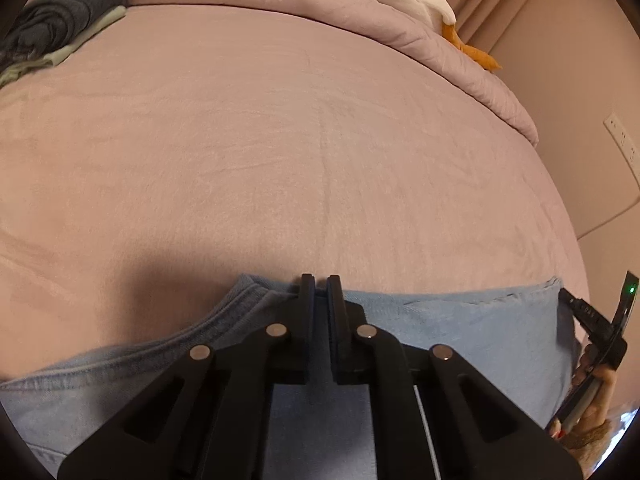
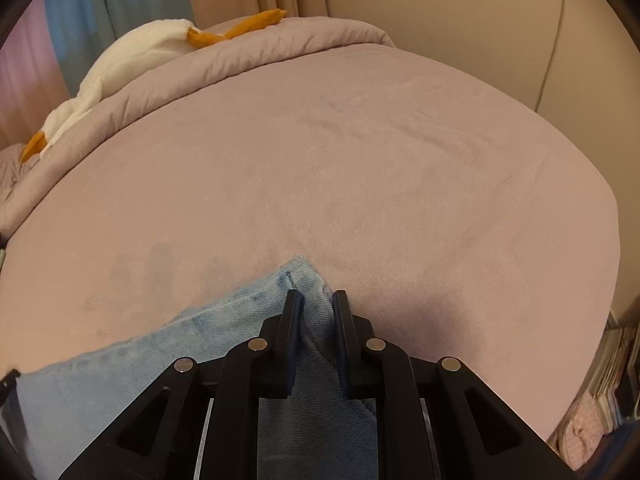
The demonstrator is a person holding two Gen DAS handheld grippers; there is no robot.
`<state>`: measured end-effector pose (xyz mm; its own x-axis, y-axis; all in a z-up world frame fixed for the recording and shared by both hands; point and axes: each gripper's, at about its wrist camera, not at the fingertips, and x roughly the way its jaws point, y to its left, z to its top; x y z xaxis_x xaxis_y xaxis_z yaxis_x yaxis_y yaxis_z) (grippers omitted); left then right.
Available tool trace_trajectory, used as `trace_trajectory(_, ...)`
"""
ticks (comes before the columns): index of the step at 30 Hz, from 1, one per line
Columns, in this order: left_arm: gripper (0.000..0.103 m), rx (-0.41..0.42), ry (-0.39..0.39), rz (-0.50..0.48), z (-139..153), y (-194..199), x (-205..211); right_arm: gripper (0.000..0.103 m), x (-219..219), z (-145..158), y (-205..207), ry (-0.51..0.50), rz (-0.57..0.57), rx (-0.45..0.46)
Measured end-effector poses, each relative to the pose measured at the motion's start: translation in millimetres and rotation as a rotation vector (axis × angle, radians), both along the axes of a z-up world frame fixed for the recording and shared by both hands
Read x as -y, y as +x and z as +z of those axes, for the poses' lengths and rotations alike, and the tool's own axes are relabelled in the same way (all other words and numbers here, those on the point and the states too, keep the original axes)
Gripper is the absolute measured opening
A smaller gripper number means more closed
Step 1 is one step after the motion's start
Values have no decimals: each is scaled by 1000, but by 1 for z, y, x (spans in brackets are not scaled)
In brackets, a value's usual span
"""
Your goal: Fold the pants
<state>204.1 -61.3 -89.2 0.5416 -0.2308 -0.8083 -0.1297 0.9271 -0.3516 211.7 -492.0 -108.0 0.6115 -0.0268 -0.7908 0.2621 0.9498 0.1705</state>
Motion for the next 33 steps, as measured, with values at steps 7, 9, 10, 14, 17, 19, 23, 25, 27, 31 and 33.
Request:
trace_trajectory(7, 46, 69, -29, -31, 45, -45, 9, 70, 29, 33, -55, 113, -51, 84)
trace_trajectory(9, 49, 77, -51, -60, 52, -64, 16, 70, 43, 39, -80, 150, -97, 98)
trace_trajectory(10, 49, 71, -67, -78, 52, -72, 20, 70, 48, 38, -88, 168, -119, 102)
trace_trajectory(14, 49, 22, -130, -170, 41, -93, 41, 66, 49, 19, -103, 186, -93, 51)
trace_trajectory(17, 48, -1, -78, -207, 27, -100, 56, 23, 43, -3, -99, 175, -87, -16)
trace_trajectory(19, 47, -42, -31, -203, 16, -100, 60, 13, 45, -4, -102, 138, -135, 12)
trace_trajectory(23, 45, -56, -69, -188, 2, -92, 52, 9, 50, 9, -111, 155, -153, 90)
trace_trajectory(25, 45, -62, -95, -179, 2, -90, 48, 9, 47, 2, -106, 115, -149, 47)
trace_trajectory(27, 45, -64, -102, -178, 3, -89, 47, 9, 41, -10, -101, 77, -147, 3)
trace_trajectory(31, 46, -50, -87, -182, 4, -94, 50, 10, 47, -4, -106, 128, -188, -7)
trace_trajectory(33, 48, -48, -95, -178, 4, -90, 52, 24, 58, -1, -113, 250, -209, 10)
